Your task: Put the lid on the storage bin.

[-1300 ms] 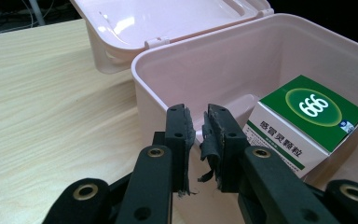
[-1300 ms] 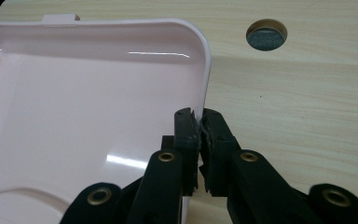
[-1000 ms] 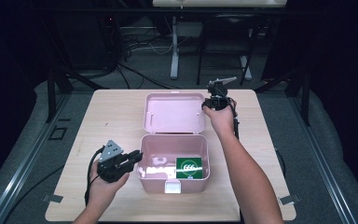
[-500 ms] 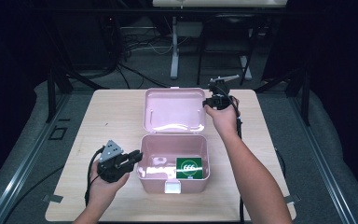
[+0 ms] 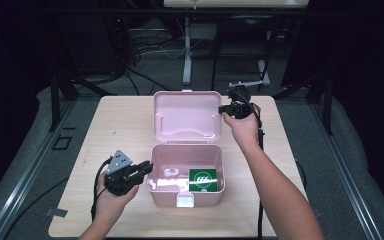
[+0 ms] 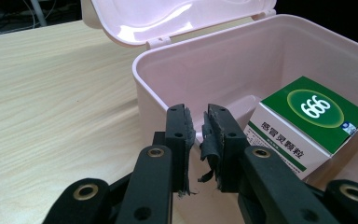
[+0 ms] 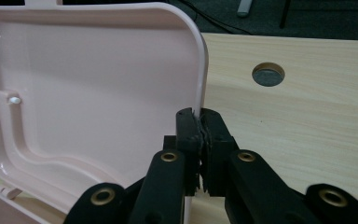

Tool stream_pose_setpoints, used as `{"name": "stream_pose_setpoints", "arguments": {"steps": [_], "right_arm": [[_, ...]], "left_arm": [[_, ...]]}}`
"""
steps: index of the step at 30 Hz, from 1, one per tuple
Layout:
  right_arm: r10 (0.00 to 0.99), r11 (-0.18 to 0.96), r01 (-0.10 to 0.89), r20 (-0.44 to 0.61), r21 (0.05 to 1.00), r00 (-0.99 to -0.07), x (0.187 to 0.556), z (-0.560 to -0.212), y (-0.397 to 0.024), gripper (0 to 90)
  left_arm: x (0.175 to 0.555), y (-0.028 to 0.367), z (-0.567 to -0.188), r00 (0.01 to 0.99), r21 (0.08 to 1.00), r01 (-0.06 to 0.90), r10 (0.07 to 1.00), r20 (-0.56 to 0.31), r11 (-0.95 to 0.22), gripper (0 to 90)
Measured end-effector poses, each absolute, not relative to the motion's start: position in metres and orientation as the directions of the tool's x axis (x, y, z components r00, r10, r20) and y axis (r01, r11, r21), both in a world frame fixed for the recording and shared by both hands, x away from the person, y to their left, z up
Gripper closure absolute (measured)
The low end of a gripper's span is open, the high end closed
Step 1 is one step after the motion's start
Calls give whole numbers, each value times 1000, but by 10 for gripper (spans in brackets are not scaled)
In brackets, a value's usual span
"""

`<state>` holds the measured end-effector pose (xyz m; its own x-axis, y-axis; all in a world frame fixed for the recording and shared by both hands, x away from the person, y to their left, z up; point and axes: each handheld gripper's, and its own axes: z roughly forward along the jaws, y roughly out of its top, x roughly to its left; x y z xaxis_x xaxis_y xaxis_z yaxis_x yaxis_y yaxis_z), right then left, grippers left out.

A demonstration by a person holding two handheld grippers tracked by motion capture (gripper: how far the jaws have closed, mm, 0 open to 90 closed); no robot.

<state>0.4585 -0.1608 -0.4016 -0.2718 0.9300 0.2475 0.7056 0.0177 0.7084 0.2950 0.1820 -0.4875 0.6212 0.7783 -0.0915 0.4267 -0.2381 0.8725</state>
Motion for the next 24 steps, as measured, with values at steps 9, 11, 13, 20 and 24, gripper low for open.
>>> {"name": "stream_pose_setpoints", "arguments": {"steps": [9, 11, 13, 20, 24], "right_arm": [[919, 28, 675, 247, 737, -307, 447, -395, -165, 874], [918, 38, 671, 239, 741, -316, 444, -393, -165, 874], [917, 41, 666, 237, 745, -322, 442, -391, -165, 874], [911, 58, 632, 218, 772, -350, 431, -388, -167, 875], [907, 66, 613, 209, 787, -366, 424, -387, -167, 874]], "left_arm": [[295, 182, -488, 619, 874, 425, 780, -91, -236, 791], [295, 182, -488, 620, 873, 426, 779, -91, -238, 791], [295, 182, -488, 619, 873, 426, 780, -91, -236, 791], [295, 182, -488, 619, 875, 424, 780, -91, -234, 791], [295, 182, -488, 618, 875, 424, 781, -92, -233, 791]]}}
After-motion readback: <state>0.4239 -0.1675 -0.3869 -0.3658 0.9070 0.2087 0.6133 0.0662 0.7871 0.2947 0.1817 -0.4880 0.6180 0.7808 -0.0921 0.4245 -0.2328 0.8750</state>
